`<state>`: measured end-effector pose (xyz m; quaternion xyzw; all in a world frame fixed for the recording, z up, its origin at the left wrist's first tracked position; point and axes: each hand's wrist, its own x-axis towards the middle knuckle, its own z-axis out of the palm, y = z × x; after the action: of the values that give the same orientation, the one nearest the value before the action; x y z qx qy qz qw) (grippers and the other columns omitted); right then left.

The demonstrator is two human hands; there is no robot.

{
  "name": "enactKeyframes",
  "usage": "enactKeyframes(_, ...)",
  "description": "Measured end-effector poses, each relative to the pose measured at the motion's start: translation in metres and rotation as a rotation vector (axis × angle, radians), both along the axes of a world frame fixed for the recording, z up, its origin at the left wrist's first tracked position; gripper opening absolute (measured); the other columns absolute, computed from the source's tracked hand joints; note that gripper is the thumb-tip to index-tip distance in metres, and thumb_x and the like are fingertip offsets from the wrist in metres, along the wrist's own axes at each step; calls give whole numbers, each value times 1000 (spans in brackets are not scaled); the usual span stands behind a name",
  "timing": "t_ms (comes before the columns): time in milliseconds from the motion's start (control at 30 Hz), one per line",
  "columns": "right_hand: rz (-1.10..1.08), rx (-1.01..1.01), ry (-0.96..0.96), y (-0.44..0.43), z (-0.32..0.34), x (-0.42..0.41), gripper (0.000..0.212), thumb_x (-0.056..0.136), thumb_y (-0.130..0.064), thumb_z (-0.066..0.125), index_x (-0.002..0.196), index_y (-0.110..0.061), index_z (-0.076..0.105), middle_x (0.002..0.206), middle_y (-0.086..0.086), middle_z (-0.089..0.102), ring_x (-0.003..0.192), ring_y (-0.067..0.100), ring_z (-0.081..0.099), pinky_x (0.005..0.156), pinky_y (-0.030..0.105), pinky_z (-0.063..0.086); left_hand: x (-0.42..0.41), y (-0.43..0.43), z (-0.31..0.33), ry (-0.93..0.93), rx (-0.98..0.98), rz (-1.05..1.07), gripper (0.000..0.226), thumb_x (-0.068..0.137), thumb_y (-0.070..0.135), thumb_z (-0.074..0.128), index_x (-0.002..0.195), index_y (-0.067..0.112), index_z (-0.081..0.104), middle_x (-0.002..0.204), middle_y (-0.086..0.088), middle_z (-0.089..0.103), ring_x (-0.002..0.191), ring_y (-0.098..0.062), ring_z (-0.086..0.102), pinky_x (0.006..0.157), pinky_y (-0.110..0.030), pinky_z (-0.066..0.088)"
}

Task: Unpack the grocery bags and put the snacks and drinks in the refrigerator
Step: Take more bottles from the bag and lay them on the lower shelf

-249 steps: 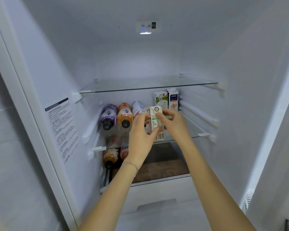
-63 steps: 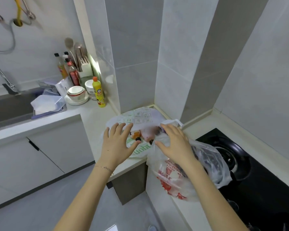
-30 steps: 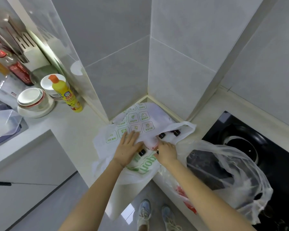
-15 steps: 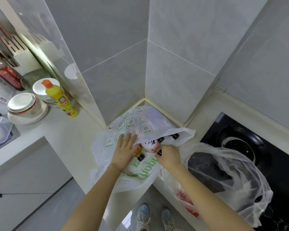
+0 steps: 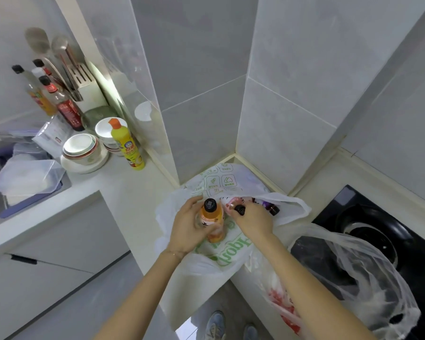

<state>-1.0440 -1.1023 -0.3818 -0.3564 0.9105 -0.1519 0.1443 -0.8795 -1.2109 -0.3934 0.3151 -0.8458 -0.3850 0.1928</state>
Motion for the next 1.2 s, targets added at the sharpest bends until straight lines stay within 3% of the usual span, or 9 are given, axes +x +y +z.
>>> enactKeyframes(200,-50,-88,-83,-9,19,2,44,92,-45,55,110,-5,57,106,13,67,96,30,63,69,32,45,10,27,-9,14,138,110,71,69,39,82,132,22,54,133,18,46,122,3,40,101,-1,24)
enactKeyframes(333,-14,-98,-81,-14,36,-5,36,94,-39,52,102,-4,54,98,14,65,85,31,61,61,32,44,5,30,-3,43,193,135,53,72,27,78,120,32,56,117,17,60,108,-1,54,97,-25,45)
enactKeyframes(500,51,-120,-53,-2,50,-9,29,92,-39,53,83,-12,45,79,6,57,70,24,53,51,28,32,-1,33,1,28,154,102,49,74,31,76,113,44,49,110,23,59,102,2,57,88,-20,48)
enactKeyframes(600,130,-63,-3,8,51,-8,32,92,-45,52,89,-14,51,86,6,62,73,22,53,53,27,34,-4,34,-6,-9,146,96,54,68,42,70,117,34,51,112,16,60,103,-7,58,88,-36,51)
enactKeyframes(700,173,-83,18,18,39,-2,39,90,-50,53,108,-16,60,100,2,67,88,22,63,62,29,47,-5,36,-11,-4,165,130,55,69,44,71,119,35,49,113,15,59,101,-8,59,86,-36,52)
enactKeyframes(800,161,-149,75,26,26,7,40,86,-54,55,107,-21,58,97,-2,67,90,19,63,70,33,53,-3,37,-14,23,196,166,55,72,36,78,117,39,48,113,19,60,100,-4,61,86,-33,52)
enactKeyframes(1000,59,-330,-559,34,-5,18,85,57,-54,81,129,-39,38,136,-10,43,127,9,42,105,37,41,1,39,-18,50,205,176,62,71,42,77,124,40,44,118,25,57,106,1,58,89,-28,50)
enactKeyframes(1100,32,-409,-665,28,-19,23,87,60,-26,89,129,-36,37,130,-11,52,122,3,50,108,37,42,0,38,-21,53,195,177,63,71,47,78,124,34,46,117,19,59,106,-5,59,90,-36,51)
enactKeyframes(1200,-33,-486,-662,22,-18,24,78,63,-8,88,122,-31,42,120,-16,56,112,-5,53,105,34,45,-3,35,-21,48,154,185,76,69,57,75,131,21,49,128,1,58,121,-17,51,105,-38,41)
